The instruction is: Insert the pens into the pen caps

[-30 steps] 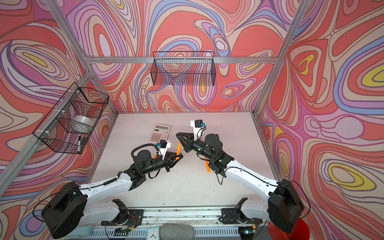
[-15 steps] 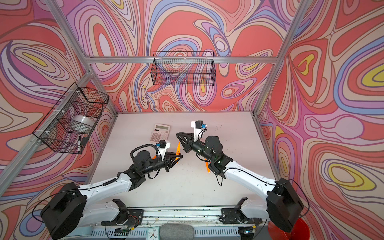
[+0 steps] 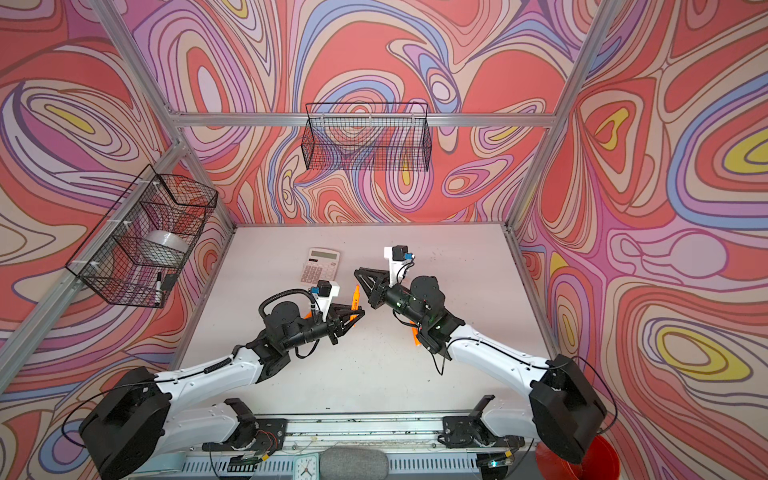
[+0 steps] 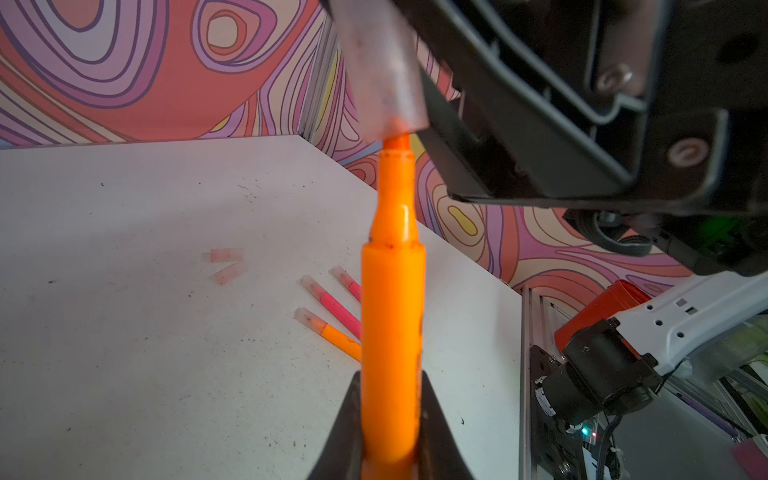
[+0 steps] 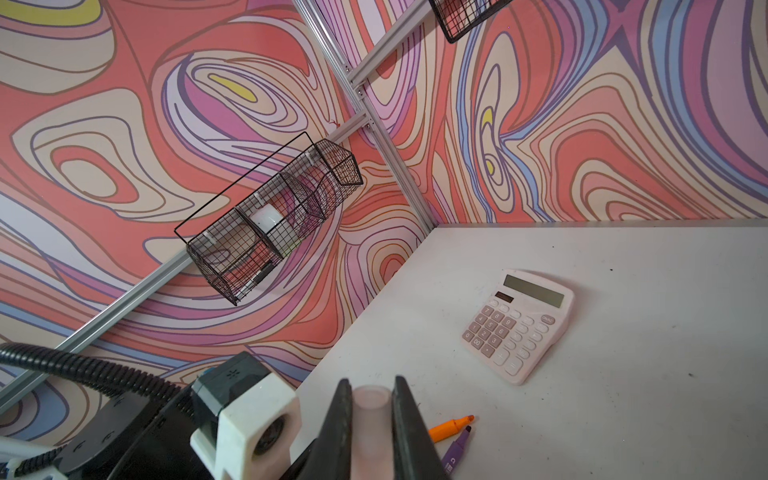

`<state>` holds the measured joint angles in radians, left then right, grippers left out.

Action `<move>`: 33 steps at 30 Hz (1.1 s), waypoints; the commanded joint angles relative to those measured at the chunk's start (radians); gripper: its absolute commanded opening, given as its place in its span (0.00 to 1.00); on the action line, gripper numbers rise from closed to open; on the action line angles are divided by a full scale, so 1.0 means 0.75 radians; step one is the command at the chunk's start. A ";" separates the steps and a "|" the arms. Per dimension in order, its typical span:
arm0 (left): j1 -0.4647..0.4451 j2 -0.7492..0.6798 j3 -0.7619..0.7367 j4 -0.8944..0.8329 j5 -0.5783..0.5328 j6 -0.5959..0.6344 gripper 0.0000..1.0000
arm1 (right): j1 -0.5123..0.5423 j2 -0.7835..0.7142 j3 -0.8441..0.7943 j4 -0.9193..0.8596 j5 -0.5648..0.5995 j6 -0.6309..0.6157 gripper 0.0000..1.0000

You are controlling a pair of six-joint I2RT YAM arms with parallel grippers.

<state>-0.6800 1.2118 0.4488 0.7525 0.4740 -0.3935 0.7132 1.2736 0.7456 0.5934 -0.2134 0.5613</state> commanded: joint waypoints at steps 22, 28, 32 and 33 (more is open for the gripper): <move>0.003 -0.048 -0.037 0.107 0.008 -0.013 0.00 | 0.158 -0.035 -0.180 0.102 0.121 0.049 0.00; 0.002 -0.077 -0.073 0.171 0.006 -0.024 0.00 | 0.158 -0.059 -0.238 0.133 0.176 0.063 0.00; 0.002 -0.080 -0.075 0.171 -0.003 -0.018 0.00 | 0.161 -0.048 -0.243 0.170 0.119 0.074 0.00; 0.002 -0.080 -0.075 0.174 0.000 -0.021 0.00 | 0.165 -0.041 -0.243 0.180 0.099 0.075 0.00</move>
<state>-0.6838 1.1782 0.3889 0.7742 0.5011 -0.3977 0.8215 1.2381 0.5877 0.7441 -0.0818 0.6083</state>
